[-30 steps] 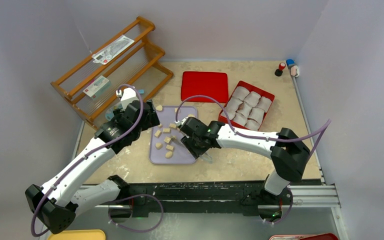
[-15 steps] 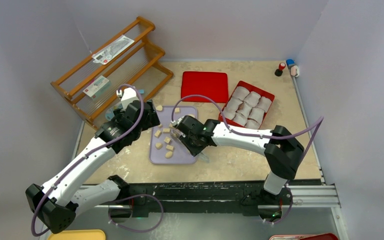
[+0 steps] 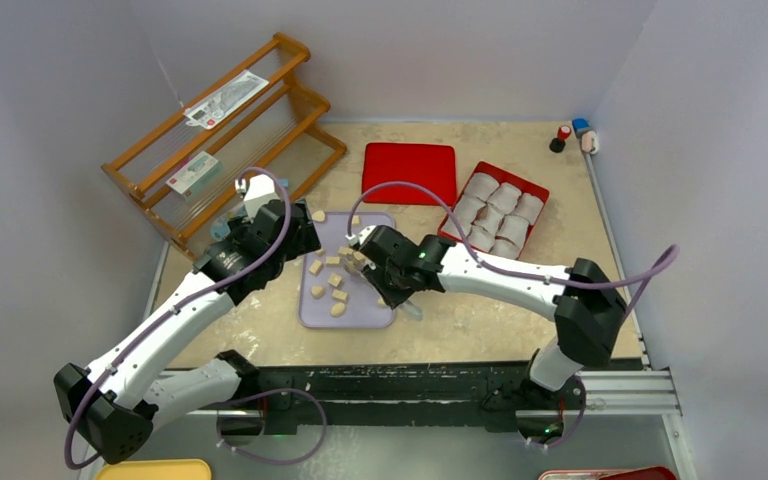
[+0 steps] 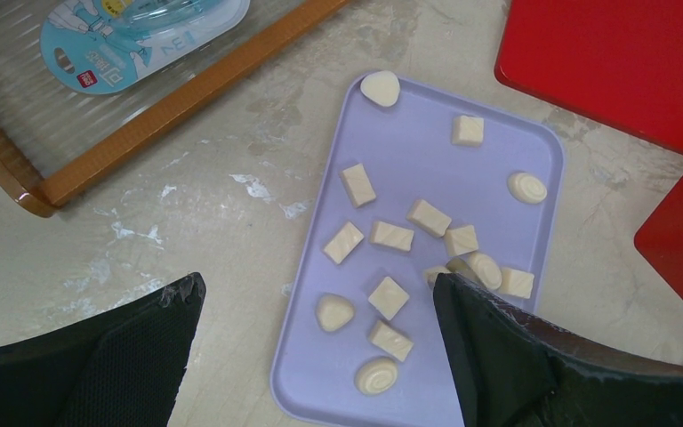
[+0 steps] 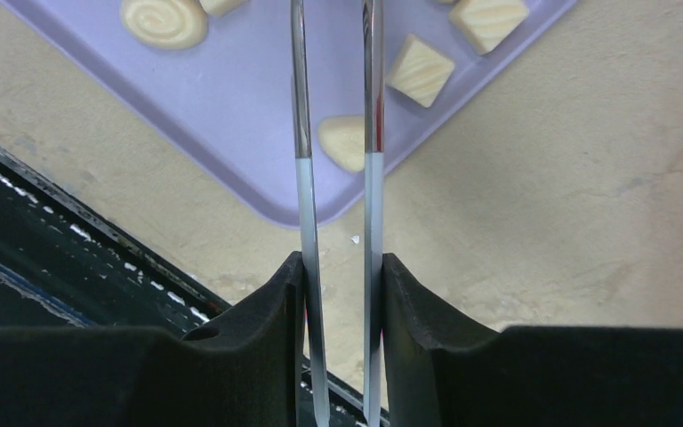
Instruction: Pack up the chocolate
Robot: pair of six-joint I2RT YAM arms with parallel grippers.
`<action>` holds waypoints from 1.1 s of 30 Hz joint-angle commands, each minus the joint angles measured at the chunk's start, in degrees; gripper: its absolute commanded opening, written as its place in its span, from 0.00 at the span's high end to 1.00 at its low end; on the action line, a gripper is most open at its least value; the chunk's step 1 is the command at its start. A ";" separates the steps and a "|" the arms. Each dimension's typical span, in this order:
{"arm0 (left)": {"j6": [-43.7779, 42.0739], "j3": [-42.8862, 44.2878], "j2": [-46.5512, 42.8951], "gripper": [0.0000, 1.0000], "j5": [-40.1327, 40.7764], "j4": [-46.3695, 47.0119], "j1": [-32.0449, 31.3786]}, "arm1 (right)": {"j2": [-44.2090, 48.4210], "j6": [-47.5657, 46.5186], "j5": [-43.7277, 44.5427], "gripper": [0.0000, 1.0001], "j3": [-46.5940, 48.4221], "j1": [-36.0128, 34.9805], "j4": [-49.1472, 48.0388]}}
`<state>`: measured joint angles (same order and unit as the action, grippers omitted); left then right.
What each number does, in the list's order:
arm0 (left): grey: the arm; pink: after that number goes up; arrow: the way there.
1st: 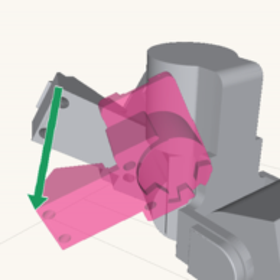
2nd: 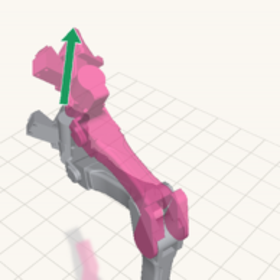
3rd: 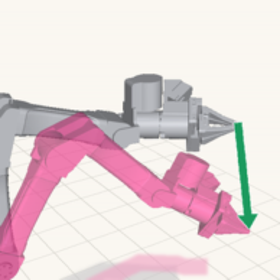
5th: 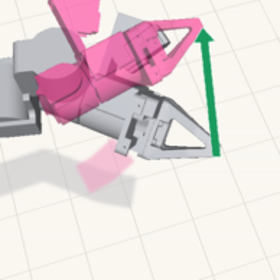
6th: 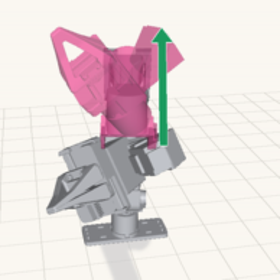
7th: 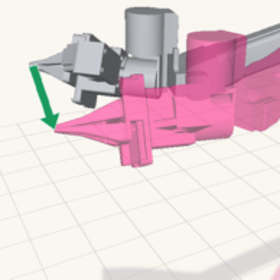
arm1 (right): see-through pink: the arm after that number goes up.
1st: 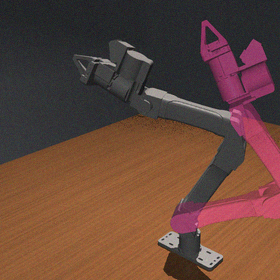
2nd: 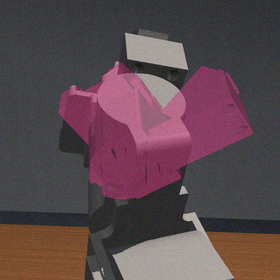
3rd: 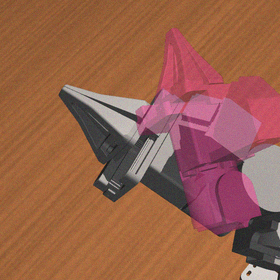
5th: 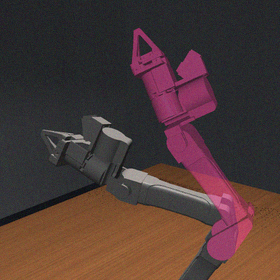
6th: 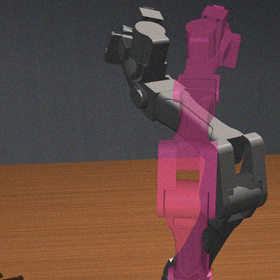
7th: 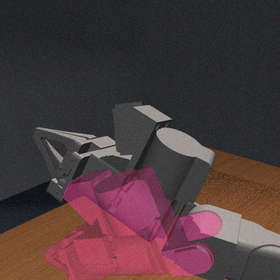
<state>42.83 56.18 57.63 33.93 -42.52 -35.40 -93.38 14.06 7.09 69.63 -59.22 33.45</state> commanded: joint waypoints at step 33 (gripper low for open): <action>-3.45 3.41 0.69 0.00 -1.68 1.26 -0.24 | 6.55 1.32 16.36 1.00 4.21 36.47 2.14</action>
<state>40.82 57.10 58.92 32.18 -42.06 -35.40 -84.93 15.59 24.36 71.88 -25.08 38.65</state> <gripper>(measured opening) 0.997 0.340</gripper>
